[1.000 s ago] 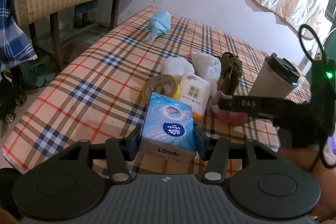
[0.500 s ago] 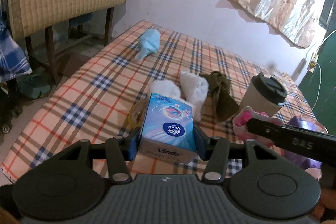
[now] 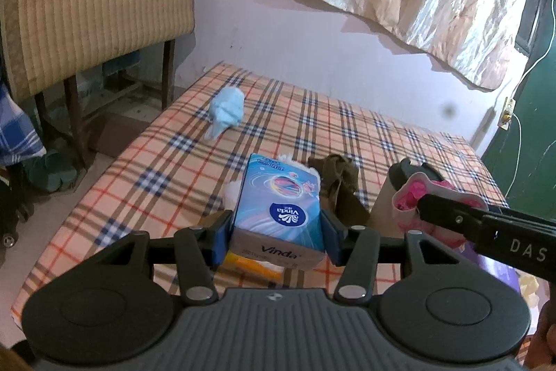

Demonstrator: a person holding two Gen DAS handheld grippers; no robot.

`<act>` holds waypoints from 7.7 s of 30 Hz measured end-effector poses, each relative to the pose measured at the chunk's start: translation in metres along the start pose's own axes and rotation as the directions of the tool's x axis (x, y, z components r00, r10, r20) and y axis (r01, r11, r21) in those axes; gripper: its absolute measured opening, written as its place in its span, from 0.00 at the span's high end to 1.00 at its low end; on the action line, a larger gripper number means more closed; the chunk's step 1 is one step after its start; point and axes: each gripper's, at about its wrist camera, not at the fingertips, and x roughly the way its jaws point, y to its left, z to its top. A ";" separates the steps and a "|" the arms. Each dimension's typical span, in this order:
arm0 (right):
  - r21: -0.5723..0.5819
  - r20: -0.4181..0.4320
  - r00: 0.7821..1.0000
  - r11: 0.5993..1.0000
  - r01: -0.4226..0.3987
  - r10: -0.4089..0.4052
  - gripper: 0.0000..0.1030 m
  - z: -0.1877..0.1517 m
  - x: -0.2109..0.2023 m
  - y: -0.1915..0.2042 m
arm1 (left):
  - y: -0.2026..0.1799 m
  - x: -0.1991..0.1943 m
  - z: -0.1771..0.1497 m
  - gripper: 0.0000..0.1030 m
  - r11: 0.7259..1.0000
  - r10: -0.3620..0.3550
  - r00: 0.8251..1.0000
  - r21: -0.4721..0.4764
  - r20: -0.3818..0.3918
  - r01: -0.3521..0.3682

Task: Organize soft objects

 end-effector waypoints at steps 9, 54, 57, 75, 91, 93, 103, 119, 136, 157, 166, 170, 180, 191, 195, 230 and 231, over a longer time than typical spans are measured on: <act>-0.010 0.038 0.999 1.000 0.004 -0.004 0.61 0.016 -0.016 -0.002 | -0.011 -0.001 0.016 0.48 1.000 -0.018 1.000 0.007 0.020 0.018; 0.098 0.109 0.983 0.986 0.134 -0.144 0.61 0.031 -0.067 -0.073 | -0.080 0.009 0.025 0.48 0.981 -0.139 0.990 0.137 0.016 0.135; 0.109 0.109 0.982 0.984 0.143 -0.155 0.61 0.029 -0.071 -0.079 | -0.085 0.010 0.024 0.48 0.979 -0.147 0.989 0.142 0.013 0.144; 0.160 0.111 0.971 0.968 0.195 -0.214 0.61 0.019 -0.093 -0.114 | -0.122 0.015 0.013 0.48 0.958 -0.210 0.977 0.196 -0.019 0.210; 0.214 0.112 0.956 0.946 0.242 -0.270 0.61 0.007 -0.116 -0.145 | -0.154 0.018 -0.001 0.48 0.934 -0.266 0.963 0.235 -0.052 0.271; 0.223 0.111 0.954 0.943 0.248 -0.278 0.61 0.005 -0.119 -0.150 | -0.159 0.019 -0.003 0.48 0.929 -0.275 0.960 0.243 -0.059 0.281; 0.268 0.100 0.938 0.917 0.294 -0.331 0.61 -0.011 -0.140 -0.177 | -0.190 0.022 -0.020 0.48 0.898 -0.323 0.941 0.280 -0.104 0.339; 0.349 0.057 0.900 0.853 0.387 -0.431 0.61 -0.040 -0.174 -0.233 | -0.248 0.034 -0.049 0.48 0.831 -0.390 0.900 0.346 -0.195 0.436; 0.415 -0.044 0.874 0.787 0.457 -0.485 0.53 -0.079 -0.181 -0.285 | -0.297 0.058 -0.083 0.48 0.791 -0.383 0.875 0.385 -0.295 0.476; 0.394 -0.059 0.856 0.776 0.492 -0.513 0.23 -0.081 -0.192 -0.281 | -0.298 0.057 -0.085 0.31 0.785 -0.405 0.862 0.368 -0.305 0.499; 0.354 -0.021 0.863 0.803 0.479 -0.505 0.21 -0.067 -0.193 -0.253 | -0.273 0.042 -0.064 0.24 0.831 -0.355 0.904 0.362 -0.239 0.422; 0.329 -0.011 0.874 0.824 0.461 -0.485 0.21 -0.062 -0.187 -0.237 | -0.258 0.037 -0.056 0.21 0.855 -0.316 0.924 0.358 -0.214 0.375; 0.263 -0.007 0.909 0.877 0.403 -0.416 0.20 -0.051 -0.161 -0.198 | -0.213 0.031 -0.043 0.19 0.906 -0.232 0.957 0.321 -0.172 0.277; 0.190 -0.019 0.943 0.925 0.329 -0.332 0.19 -0.044 -0.127 -0.153 | -0.169 0.026 -0.036 0.19 0.942 -0.171 0.974 0.265 -0.148 0.206; 0.166 -0.031 0.951 0.937 0.307 -0.306 0.19 -0.042 -0.115 -0.139 | -0.153 0.026 -0.034 0.19 0.953 -0.154 0.978 0.239 -0.144 0.185; 0.020 -0.104 0.987 0.992 0.122 -0.120 0.18 -0.054 -0.031 -0.035 | 0.046 0.097 -0.029 0.18 0.979 0.196 0.973 -0.029 -0.123 -0.201; 0.018 -0.108 0.987 0.992 0.121 -0.119 0.18 -0.054 -0.028 -0.034 | 0.049 0.102 -0.028 0.18 0.978 0.204 0.971 -0.025 -0.127 -0.208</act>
